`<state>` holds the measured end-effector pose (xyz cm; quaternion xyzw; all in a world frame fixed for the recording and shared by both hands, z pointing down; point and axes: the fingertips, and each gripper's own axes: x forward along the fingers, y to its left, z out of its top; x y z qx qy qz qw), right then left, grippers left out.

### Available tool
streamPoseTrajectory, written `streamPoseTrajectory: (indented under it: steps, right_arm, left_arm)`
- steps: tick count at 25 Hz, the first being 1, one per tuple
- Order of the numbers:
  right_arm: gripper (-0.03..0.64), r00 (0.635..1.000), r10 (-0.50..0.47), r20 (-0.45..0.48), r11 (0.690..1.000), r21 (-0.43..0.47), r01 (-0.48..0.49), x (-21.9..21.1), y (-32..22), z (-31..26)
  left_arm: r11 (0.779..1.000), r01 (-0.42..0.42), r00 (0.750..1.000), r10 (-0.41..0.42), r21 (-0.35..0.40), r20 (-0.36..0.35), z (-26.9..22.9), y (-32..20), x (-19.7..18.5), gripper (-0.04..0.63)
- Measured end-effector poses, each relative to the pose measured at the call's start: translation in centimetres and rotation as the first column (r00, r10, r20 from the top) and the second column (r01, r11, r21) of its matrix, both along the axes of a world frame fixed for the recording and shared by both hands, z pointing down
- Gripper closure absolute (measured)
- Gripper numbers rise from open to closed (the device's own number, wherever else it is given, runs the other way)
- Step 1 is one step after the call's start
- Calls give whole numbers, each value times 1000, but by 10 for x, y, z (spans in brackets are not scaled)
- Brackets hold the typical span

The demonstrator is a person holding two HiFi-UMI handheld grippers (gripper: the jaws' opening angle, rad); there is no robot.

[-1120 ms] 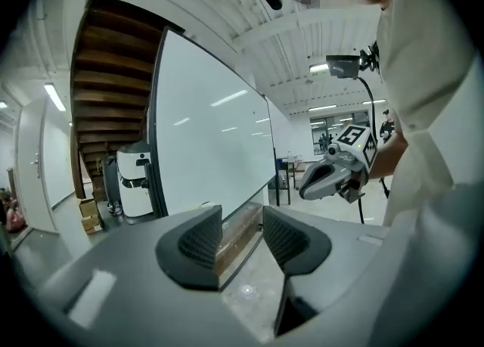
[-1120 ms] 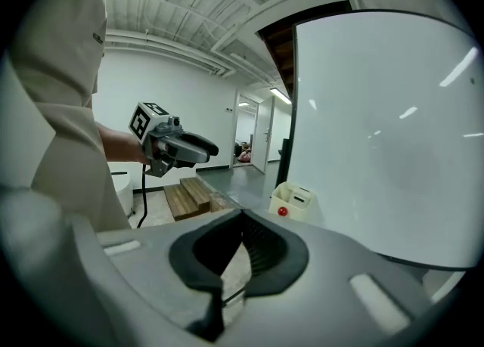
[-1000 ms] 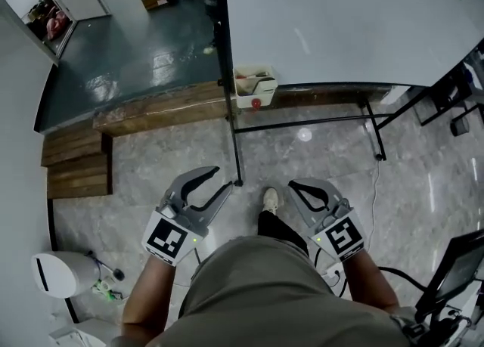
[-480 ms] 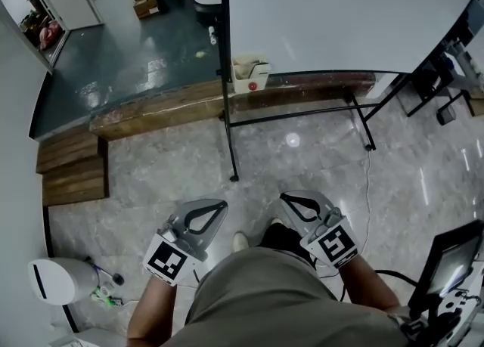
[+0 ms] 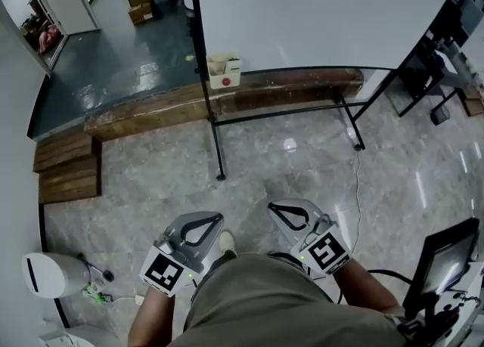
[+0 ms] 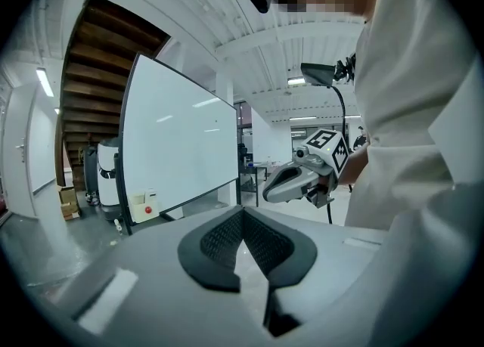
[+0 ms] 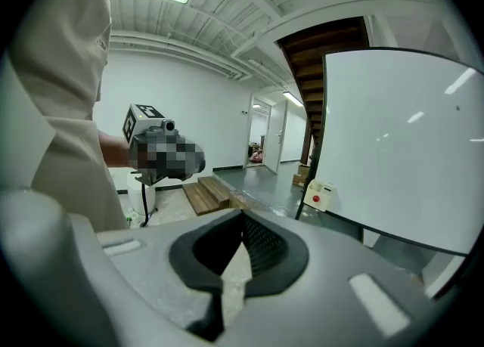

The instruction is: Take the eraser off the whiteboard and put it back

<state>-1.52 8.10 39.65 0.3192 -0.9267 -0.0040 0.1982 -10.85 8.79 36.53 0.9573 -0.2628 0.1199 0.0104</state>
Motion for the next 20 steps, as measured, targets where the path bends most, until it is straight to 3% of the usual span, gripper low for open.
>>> streamPoseTrajectory:
  steps: [10,14,20]
  right_arm:
    - [614,999,-12,40,999,-48,14,112,79,14]
    - [614,998,-24,50,998,-57,27,137,101,24]
    - [614,997,-35,66,999,-29,37,140,126,20]
  left_arm:
    - [995,97,995,-97,-29,-4,-10,76,104,591]
    - [990,128,992,-127,-50,25,-8,107,122,591]
    - [987,150,988,-148,-65,35,-8,129,123,591]
